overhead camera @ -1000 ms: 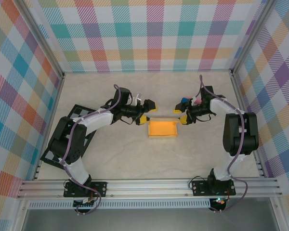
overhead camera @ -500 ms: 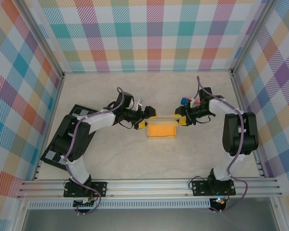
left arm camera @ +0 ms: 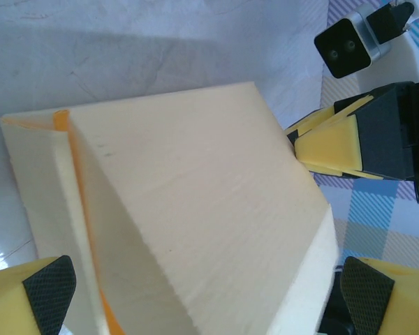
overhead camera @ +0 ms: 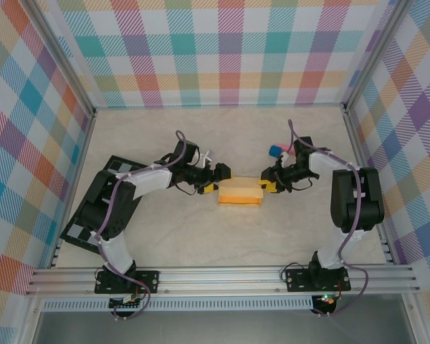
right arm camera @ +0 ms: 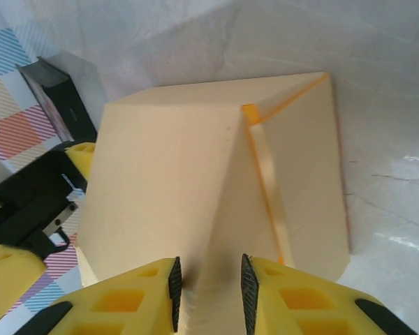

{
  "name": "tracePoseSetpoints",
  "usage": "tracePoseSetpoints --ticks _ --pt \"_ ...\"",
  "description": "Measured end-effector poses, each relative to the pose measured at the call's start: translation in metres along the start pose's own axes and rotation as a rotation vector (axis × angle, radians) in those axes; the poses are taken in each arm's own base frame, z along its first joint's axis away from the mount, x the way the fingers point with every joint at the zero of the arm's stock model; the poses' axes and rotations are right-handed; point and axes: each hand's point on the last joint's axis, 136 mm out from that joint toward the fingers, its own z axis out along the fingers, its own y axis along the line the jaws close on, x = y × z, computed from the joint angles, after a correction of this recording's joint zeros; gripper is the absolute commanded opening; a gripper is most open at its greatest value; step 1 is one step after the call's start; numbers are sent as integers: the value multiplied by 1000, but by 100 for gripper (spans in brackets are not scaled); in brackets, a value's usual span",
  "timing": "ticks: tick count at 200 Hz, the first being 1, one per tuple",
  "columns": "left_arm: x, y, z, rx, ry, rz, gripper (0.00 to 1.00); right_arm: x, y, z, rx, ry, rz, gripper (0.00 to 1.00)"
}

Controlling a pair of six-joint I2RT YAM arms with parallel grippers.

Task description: Fold the paper box

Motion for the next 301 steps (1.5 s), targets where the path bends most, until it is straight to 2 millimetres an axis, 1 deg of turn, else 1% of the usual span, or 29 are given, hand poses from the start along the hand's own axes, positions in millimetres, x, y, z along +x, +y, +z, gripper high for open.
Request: tracePoseSetpoints --ticks 21,44,54,67,112,141,171,209,227,262,301 --pt "2 5 -1 -20 5 20 100 0 -6 -1 27 -22 -32 28" --pt "1 14 -5 -45 3 32 100 -3 -5 -4 48 -53 -84 28" --pt "1 19 -8 -67 4 39 100 -4 -4 -5 52 -62 -105 29" --pt "3 25 -11 -91 12 48 100 -5 -3 -6 55 -72 -124 34" --pt "21 39 -14 -173 74 99 100 0 3 -16 86 -101 -189 43" --pt "26 46 -14 -208 87 114 100 7 2 -22 115 -102 -211 45" --pt "26 52 -16 -241 86 128 100 15 -5 -17 173 -78 -221 45" --pt "31 63 -14 -288 95 143 100 22 -11 -4 240 -47 -256 45" --pt "33 69 -10 -309 105 150 100 20 -21 2 283 -35 -250 43" --pt "33 70 -10 -316 101 152 100 17 -39 9 339 -25 -231 42" --pt "33 72 -9 -346 95 167 100 16 -47 10 374 -34 -236 42"
